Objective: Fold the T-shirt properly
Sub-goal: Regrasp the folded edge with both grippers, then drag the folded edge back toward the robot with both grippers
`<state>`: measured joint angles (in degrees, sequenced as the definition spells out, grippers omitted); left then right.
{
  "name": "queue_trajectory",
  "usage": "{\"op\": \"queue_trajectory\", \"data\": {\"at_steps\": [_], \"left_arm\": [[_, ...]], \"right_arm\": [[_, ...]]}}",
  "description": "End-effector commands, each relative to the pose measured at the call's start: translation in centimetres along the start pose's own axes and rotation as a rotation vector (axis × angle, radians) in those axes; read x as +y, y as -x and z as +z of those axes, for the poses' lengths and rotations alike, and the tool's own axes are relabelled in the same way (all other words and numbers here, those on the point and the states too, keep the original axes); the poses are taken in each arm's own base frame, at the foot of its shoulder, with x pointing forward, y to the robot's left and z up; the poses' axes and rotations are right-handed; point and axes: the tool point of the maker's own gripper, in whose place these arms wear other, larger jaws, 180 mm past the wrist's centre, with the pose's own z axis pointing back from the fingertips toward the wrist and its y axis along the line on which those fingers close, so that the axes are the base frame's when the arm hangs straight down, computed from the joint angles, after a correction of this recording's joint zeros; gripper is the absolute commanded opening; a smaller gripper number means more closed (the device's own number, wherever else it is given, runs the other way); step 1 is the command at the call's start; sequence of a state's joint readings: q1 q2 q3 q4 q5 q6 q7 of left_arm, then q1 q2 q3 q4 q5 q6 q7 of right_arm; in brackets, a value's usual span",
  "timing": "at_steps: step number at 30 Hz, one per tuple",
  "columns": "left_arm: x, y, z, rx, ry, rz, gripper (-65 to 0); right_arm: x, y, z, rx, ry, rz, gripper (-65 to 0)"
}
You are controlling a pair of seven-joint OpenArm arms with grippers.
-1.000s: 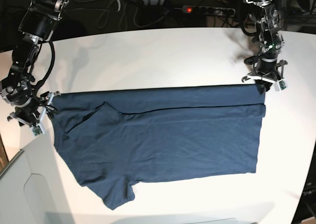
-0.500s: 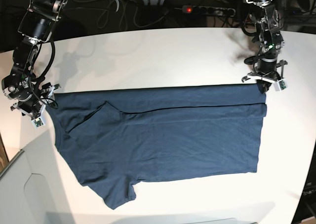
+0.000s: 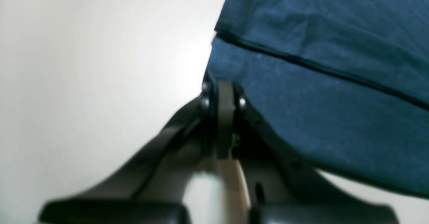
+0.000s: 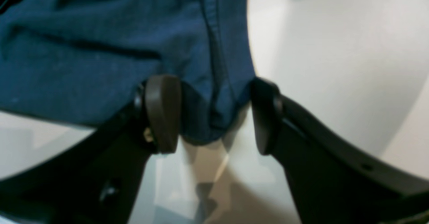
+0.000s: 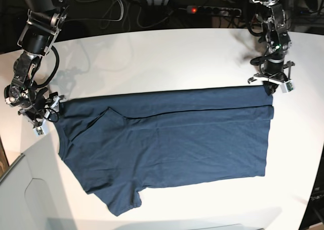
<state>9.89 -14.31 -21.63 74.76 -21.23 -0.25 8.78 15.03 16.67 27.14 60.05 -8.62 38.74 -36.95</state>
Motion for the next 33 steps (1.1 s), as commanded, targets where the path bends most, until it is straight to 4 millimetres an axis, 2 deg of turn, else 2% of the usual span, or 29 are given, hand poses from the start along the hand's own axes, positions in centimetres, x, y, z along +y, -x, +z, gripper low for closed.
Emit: {"op": "queue_trajectory", "data": {"at_steps": [1, 3, 5, 7, 8, 11, 15, 19, 24, 28, 30, 33], "left_arm": [[0.6, -0.5, 0.1, -0.003, -0.01, -0.012, -65.0], [0.6, -0.5, 0.1, -0.003, -0.01, -0.012, -65.0], [0.7, -0.6, 0.1, -0.004, -0.011, -0.012, -65.0], [0.7, -0.5, 0.1, -0.003, -0.013, -0.012, -65.0], [0.7, -0.5, 0.1, -0.003, -0.013, -0.012, -65.0], [0.7, -0.7, 0.1, -0.008, -0.012, -0.015, -65.0], [0.3, -1.5, 0.9, -0.03, 0.003, -0.031, -65.0], [-0.8, -3.5, 2.3, -0.084, 0.032, -0.063, -65.0], [-2.6, -6.9, 3.9, -0.176, 0.075, -0.091, -65.0], [-3.4, -10.0, 4.4, -0.248, 0.096, -0.128, -65.0], [-3.9, -11.9, 4.2, -0.29, 0.106, -0.137, -65.0], [-4.3, -13.5, 3.0, -0.275, 0.107, -0.134, -65.0]], "right_arm": [[0.1, 2.0, -0.1, 0.094, -0.006, 0.033, -33.9], [0.2, 2.2, -0.1, 0.099, -0.008, 0.031, -38.5], [0.2, 2.4, -0.1, 0.102, -0.009, 0.031, -48.6], [0.4, 3.1, -0.1, 0.115, -0.012, 0.032, -63.3], [0.5, 3.2, -0.1, 0.117, -0.012, 0.032, -65.0], [0.4, 3.5, 0.1, 0.12, -0.007, 0.038, -64.5], [-0.7, 1.9, 2.8, 0.067, 0.078, 0.123, -64.6], [-1.3, -0.1, 5.7, 0.042, 0.165, 0.21, -64.6], [-1.9, -2.4, 8.0, 0.015, 0.238, 0.264, -64.6], [-2.4, -4.3, 8.7, -0.001, 0.269, 0.277, -64.6], [-3.0, -5.9, 9.1, -0.021, 0.289, 0.275, -64.6], [-3.9, -8.2, 9.5, -0.042, 0.306, 0.261, -64.6]]}}
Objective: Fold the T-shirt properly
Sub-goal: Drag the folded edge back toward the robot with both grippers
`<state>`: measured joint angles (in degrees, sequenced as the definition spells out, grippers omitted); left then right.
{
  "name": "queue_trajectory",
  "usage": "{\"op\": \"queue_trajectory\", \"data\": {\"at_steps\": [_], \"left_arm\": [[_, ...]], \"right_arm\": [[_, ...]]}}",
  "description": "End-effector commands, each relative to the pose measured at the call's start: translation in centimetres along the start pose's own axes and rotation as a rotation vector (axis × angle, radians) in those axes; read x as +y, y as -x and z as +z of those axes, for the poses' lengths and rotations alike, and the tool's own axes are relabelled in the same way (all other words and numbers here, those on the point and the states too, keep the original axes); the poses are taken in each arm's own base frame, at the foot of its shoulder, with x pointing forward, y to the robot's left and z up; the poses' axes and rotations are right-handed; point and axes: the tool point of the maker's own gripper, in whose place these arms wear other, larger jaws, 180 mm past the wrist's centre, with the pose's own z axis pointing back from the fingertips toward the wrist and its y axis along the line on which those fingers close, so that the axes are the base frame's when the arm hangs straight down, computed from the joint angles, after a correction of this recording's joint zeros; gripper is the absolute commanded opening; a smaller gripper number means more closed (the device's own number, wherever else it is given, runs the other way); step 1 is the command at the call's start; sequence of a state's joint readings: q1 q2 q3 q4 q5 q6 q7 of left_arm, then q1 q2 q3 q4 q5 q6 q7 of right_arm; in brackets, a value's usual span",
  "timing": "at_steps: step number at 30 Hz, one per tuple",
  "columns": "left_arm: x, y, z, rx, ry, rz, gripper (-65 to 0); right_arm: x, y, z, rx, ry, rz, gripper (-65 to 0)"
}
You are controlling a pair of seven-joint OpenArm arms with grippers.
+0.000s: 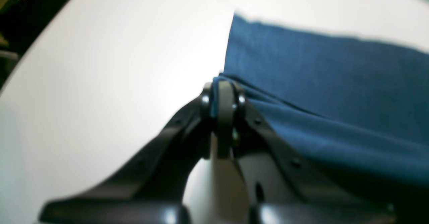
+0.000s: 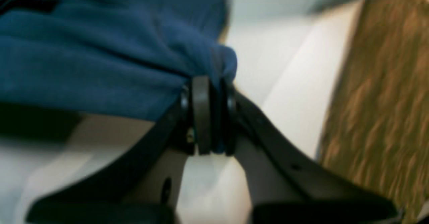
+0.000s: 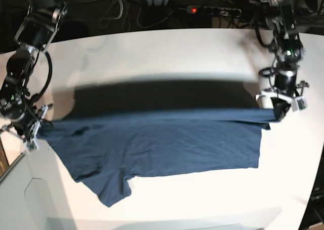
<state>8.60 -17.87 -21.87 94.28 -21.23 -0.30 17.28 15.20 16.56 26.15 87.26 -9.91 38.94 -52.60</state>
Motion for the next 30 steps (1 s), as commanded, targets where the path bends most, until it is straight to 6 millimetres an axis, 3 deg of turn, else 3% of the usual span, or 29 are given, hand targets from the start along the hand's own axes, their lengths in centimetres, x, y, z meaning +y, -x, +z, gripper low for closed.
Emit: {"op": "queue_trajectory", "data": {"at_steps": [1, 4, 7, 10, 15, 18, 25, 30], "left_arm": [[0.4, -2.4, -0.4, -0.064, -0.012, -0.008, -65.0], [0.6, -3.1, -0.9, -0.071, -0.022, -0.003, -65.0], [0.9, -2.8, -0.9, -0.063, -0.031, 0.004, -65.0], [1.3, -0.5, -0.8, -0.011, -0.038, 0.019, -65.0], [1.6, 1.1, 0.0, 0.024, -0.046, 0.026, -65.0], [1.4, 1.5, 0.5, 0.032, -0.042, 0.017, -65.0], [1.1, 4.2, 3.3, 0.098, -0.032, -0.006, -65.0], [0.4, 6.2, 6.2, 0.153, -0.02, -0.017, -65.0]], "right_arm": [[-1.7, -1.1, 0.5, -0.004, 0.034, 0.026, -64.6], [-2.2, -1.9, 0.3, 0.011, 0.033, 0.02, -64.6], [-1.1, -1.4, -0.5, 0.053, 0.0, 0.05, -64.6], [-0.3, 0.0, -0.7, 0.088, -0.015, 0.079, -64.6], [-1.1, -1.3, 1.2, 0.023, 0.045, 0.102, -64.6], [-1.1, -0.5, 2.4, 0.02, 0.075, 0.116, -64.6], [2.5, 6.1, 2.3, 0.153, -0.003, 0.149, -64.6], [4.0, 9.1, 3.2, 0.209, -0.029, 0.182, -64.6]]}}
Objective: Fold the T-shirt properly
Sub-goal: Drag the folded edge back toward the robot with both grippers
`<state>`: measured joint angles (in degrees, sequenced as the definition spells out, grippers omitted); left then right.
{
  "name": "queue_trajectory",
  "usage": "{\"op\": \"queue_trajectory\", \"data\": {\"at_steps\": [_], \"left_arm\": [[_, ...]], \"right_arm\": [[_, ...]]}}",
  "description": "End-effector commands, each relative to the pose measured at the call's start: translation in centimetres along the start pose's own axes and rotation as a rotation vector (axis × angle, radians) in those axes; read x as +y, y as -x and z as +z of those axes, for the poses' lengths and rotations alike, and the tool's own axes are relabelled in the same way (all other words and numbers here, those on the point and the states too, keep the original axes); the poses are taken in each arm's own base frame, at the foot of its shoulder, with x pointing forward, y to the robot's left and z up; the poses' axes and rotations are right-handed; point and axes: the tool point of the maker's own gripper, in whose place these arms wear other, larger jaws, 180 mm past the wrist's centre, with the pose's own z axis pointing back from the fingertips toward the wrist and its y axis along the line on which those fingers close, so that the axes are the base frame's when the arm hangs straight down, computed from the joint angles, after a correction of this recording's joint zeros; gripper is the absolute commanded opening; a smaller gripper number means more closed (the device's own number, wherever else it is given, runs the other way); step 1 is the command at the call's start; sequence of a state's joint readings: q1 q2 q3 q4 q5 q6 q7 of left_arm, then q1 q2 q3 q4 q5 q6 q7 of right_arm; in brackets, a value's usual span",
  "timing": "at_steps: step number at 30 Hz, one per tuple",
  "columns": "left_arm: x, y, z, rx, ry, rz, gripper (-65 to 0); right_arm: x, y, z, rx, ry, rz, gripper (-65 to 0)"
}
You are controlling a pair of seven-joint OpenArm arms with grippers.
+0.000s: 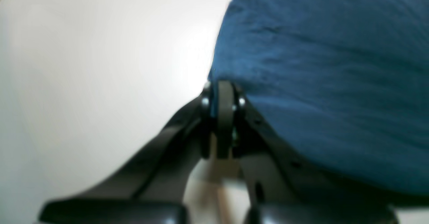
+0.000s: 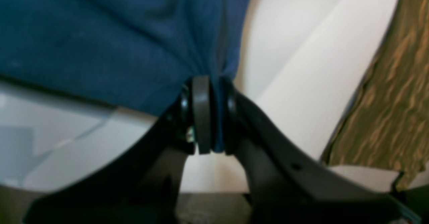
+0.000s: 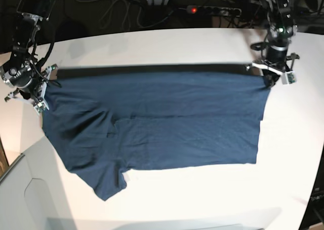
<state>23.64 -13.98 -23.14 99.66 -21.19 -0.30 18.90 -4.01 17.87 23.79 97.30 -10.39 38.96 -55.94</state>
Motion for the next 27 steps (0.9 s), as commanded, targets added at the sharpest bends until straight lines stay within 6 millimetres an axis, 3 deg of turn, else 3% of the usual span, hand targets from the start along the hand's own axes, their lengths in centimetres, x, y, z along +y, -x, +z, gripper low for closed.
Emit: {"op": "queue_trajectory", "data": {"at_steps": [1, 5, 11, 21, 27], "left_arm": [[0.3, -1.3, 0.7, -0.044, -0.005, -0.024, -65.0], [0.0, 0.0, 2.4, -0.015, -0.001, -0.031, -65.0], [1.6, 1.6, 4.8, 0.016, -0.067, 0.003, -65.0], [2.3, 5.3, 7.0, 0.125, -0.085, -0.005, -65.0], [2.7, 7.4, 8.6, 0.184, -0.102, 0.005, -65.0]], "right_arm": [[-1.0, -0.3, 1.0, -0.015, 0.033, 0.036, -64.6], [0.1, 1.5, 1.9, 0.015, 0.032, 0.079, -64.6], [1.1, 3.5, 2.4, 0.059, 0.018, 0.112, -64.6], [3.4, 7.0, 2.4, 0.137, -0.041, 0.133, -64.6], [3.8, 7.7, 2.4, 0.153, -0.054, 0.135, -64.6]]}}
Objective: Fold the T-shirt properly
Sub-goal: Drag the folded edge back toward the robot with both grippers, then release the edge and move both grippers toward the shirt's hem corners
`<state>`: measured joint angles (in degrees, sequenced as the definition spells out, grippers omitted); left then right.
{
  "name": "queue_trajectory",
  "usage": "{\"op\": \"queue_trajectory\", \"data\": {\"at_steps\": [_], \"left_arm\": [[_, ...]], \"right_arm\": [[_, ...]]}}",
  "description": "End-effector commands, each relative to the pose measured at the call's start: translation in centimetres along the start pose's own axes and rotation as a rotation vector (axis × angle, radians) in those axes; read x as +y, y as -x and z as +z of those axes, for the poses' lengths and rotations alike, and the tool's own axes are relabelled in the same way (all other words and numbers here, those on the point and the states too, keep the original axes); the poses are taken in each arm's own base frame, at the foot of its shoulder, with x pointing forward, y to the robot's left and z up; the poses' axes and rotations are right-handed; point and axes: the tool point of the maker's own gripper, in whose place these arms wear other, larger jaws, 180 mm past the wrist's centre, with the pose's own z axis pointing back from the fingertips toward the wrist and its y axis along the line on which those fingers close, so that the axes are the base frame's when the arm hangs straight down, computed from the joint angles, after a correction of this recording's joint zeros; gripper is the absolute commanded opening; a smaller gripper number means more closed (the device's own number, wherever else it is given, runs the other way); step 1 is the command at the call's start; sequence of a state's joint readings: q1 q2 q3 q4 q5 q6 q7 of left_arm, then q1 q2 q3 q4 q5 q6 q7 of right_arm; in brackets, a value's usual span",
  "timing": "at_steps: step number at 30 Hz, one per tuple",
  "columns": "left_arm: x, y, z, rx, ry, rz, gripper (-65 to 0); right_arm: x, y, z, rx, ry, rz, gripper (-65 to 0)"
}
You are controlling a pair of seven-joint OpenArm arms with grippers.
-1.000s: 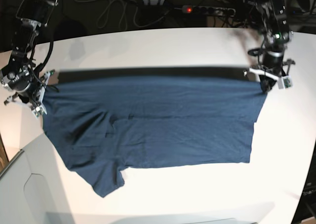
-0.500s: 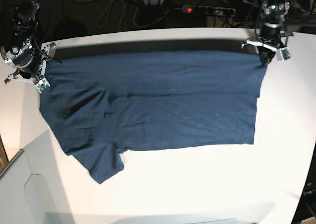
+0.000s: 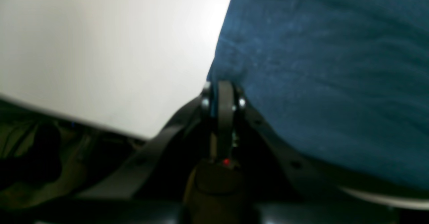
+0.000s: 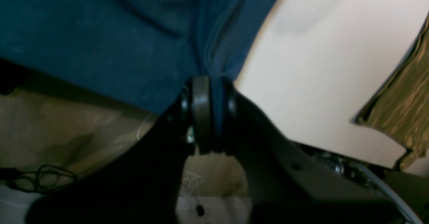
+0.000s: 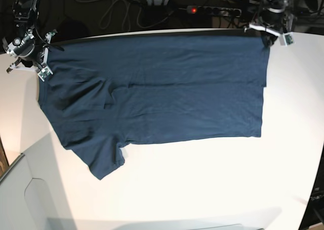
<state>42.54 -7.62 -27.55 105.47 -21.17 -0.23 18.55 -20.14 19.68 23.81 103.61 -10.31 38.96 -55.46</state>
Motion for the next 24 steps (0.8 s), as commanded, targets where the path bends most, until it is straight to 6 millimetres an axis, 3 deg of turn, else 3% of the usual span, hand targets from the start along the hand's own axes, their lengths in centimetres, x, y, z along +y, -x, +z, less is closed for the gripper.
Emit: {"op": "queue_trajectory", "data": {"at_steps": [1, 13, 15, 17, 20, 22, 24], "left_arm": [[0.4, -0.7, 0.5, -0.025, -0.009, -0.017, -65.0], [1.1, 0.7, 0.3, 0.015, -0.022, -0.011, -65.0], [1.1, 0.8, 0.3, 0.018, -0.023, -0.01, -65.0], [1.1, 0.8, 0.2, 0.018, -0.022, -0.011, -64.1], [1.0, 0.5, 0.2, 0.011, -0.017, -0.015, -47.2], [0.9, 0.1, 0.3, -0.003, -0.014, -0.018, -36.1], [0.7, -0.5, 0.3, -0.018, -0.011, -0.022, -29.5]], "right_arm": [[-0.7, 0.3, 0.4, 0.009, 0.017, 0.028, -64.6], [-0.6, 0.4, 0.4, 0.011, 0.014, 0.027, -64.3], [-0.6, 0.4, 0.4, 0.011, 0.014, 0.027, -61.0], [-0.6, 0.4, 0.4, 0.01, 0.016, 0.026, -53.1], [-0.8, 0.1, 0.4, 0.004, 0.021, 0.025, -40.2], [-1.0, -0.1, 0.6, -0.004, 0.03, 0.026, -35.2], [-2.1, -0.3, 1.2, -0.019, 0.063, -0.006, -32.7]]}}
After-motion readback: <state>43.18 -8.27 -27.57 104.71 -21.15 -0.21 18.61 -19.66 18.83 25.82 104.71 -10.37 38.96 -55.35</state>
